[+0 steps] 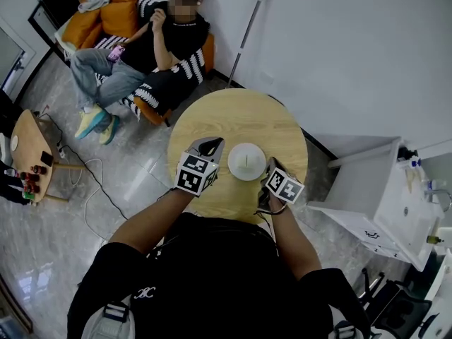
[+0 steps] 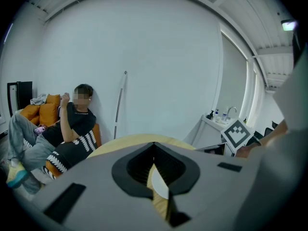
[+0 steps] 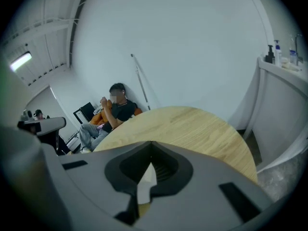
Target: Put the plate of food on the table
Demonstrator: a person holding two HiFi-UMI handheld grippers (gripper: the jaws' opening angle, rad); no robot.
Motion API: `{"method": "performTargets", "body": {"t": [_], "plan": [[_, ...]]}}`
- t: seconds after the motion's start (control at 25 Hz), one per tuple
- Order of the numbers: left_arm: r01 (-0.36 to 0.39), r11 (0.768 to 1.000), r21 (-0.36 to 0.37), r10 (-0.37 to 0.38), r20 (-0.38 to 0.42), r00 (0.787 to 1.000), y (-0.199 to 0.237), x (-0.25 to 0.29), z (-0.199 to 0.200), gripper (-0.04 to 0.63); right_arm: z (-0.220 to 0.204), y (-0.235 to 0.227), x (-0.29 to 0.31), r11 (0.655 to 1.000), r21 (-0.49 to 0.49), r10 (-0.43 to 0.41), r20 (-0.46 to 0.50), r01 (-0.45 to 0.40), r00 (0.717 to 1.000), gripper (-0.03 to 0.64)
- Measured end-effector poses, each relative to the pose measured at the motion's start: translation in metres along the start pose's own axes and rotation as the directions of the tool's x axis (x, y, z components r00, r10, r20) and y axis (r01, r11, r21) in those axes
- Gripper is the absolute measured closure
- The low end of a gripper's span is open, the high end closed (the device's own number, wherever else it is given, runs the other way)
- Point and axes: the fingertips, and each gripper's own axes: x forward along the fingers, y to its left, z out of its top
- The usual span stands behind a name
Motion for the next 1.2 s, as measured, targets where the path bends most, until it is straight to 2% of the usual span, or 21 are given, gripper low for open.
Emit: {"method": "performTargets", "body": {"t": [0.12,0.24,0.36,0.56,0.8,1.2], "plan": [[0.012,1.000,0.003,-0.012,0.010,1.000,-0.003,0.002,0.005,0.588,0.018,0.016,-0.012,0.995,-0.100,0.036,0.058,-0.030,0.998,0.609],[0.020,1.000,0.003,-0.020,0.014,1.000,-0.005,0.005,0.007,0.588,0.036,0.033,-0.028,0.975,-0.219,0.068,0.116,-0.041,0.991,0.609],[0.027,1.000,0.007,-0.027,0.015,1.000,-0.007,0.006,0.008,0.588,0.053,0.042,-0.041,0.959,-0.281,0.078,0.170,-0.027,0.982,0.609],[0.053,0.999,0.008,-0.054,0.029,0.998,-0.018,0.004,0.011,0.588,0.075,0.051,-0.061,0.956,-0.295,0.093,0.250,-0.016,0.964,0.609],[0.065,0.997,0.029,-0.066,0.043,0.997,-0.022,0.002,0.018,0.588,0.087,0.072,-0.078,0.926,-0.377,0.160,0.300,-0.037,0.941,0.609],[0.066,0.998,-0.005,-0.066,0.028,0.997,-0.020,0.004,0.011,0.588,0.082,0.065,-0.082,0.930,-0.366,0.150,0.293,-0.034,0.944,0.609]]}}
